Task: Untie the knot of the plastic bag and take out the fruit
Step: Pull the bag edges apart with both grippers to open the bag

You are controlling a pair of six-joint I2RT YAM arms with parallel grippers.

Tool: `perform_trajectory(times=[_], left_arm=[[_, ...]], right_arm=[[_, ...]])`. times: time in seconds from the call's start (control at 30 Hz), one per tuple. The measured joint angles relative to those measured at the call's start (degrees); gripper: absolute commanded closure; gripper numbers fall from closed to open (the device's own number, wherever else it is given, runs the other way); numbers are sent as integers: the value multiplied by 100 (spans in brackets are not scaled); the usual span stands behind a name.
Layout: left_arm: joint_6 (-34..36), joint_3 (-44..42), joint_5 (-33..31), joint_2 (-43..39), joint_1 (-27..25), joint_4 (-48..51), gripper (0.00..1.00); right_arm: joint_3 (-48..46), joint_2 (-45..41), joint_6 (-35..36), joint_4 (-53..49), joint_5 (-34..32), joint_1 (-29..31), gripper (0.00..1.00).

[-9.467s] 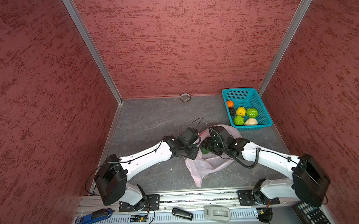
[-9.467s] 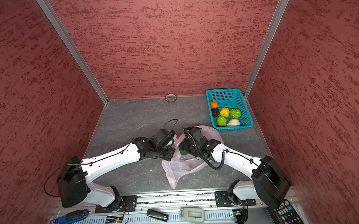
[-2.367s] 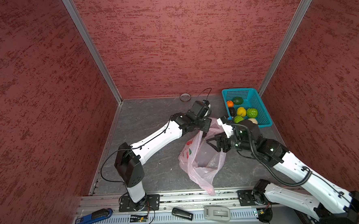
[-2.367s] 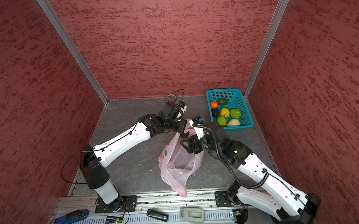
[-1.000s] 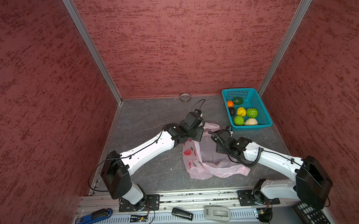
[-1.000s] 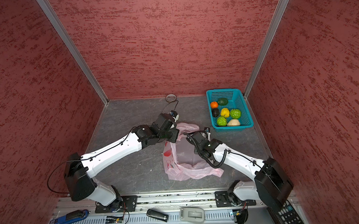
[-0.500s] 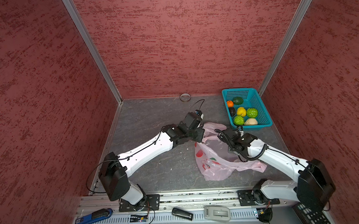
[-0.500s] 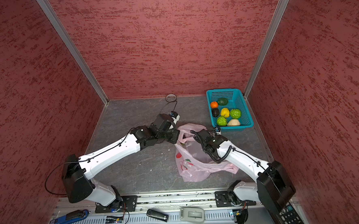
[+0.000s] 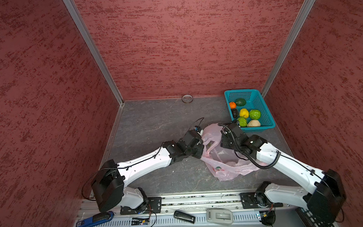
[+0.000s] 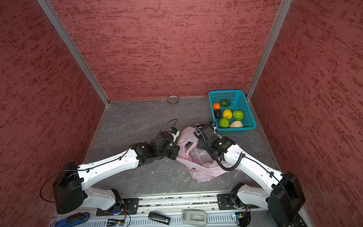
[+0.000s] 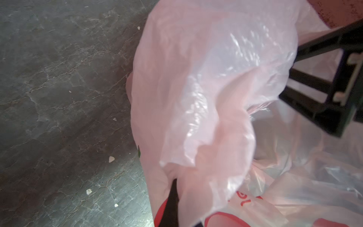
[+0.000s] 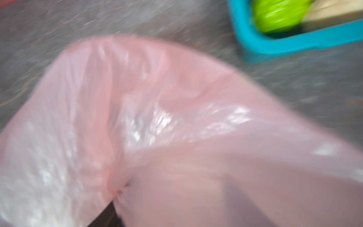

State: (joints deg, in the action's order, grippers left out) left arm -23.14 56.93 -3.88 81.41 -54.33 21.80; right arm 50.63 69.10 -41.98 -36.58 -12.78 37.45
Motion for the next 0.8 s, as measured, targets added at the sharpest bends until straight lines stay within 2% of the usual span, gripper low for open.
perform_trajectory(times=[0.27,0.43,0.5,0.6,0.8], left_arm=[[-157,-122,-343,-201,433,-363,100],[-216,-205,-634,-210,531,-313,100],[-284,-326,-723,-273,531,-264,100],[-407,-590,-807,-435,531,-166,100],[-603,-831,-909,-579,531,94,100]], right_arm=[[-389,726,-254,619,667,828,31],[-555,1152,-260,669,754,1014,26],[-533,1342,-232,514,570,1014,21],[-369,1617,-177,26,122,909,19],[120,1818,61,-509,-710,-11,17]])
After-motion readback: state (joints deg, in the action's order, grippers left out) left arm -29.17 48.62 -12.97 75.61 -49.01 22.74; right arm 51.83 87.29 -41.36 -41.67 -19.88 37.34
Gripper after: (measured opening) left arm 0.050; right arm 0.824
